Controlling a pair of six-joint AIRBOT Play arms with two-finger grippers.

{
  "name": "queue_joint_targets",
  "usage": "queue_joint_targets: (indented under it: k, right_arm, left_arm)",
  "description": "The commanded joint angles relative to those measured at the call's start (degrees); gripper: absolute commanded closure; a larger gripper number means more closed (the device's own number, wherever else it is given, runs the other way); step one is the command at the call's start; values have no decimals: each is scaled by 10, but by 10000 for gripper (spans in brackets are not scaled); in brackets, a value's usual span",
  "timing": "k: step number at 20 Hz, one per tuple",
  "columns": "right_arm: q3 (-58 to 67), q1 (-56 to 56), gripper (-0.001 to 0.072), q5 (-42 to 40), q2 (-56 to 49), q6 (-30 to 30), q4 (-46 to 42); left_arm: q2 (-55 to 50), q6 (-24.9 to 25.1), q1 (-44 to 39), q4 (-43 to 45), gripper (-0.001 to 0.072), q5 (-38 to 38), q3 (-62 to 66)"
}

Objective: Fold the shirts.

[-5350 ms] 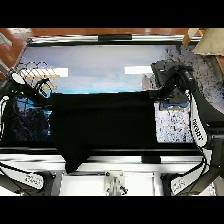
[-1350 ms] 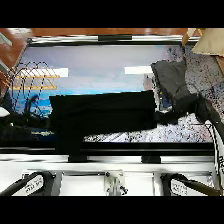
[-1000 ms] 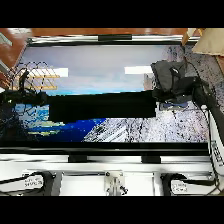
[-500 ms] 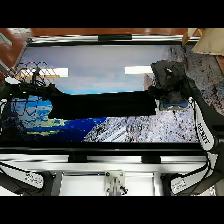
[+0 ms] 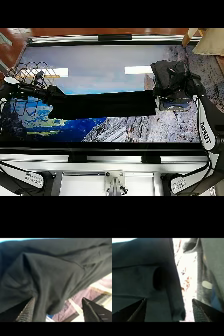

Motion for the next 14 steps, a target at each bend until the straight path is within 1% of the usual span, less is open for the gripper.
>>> queue_joint_targets:
  k: [1,5,10,11,14]
  right_arm:
    - [2,0,36,6,-18,6,33]
    - [2,2,36,3,-36,9,55]
    - [2,30,40,-4,-38,16,56]
    - [2,35,94,-6,-38,19,57]
    - [2,45,583,-14,-35,19,63]
  left_arm:
    - [7,0,-1,0,-13,-20,1]
    - [11,1,-2,-1,-13,-20,1]
    - [11,0,-3,-1,-13,-20,1]
    - [11,0,-4,-1,-13,-20,1]
    - [11,0,-6,-4,-13,-20,1]
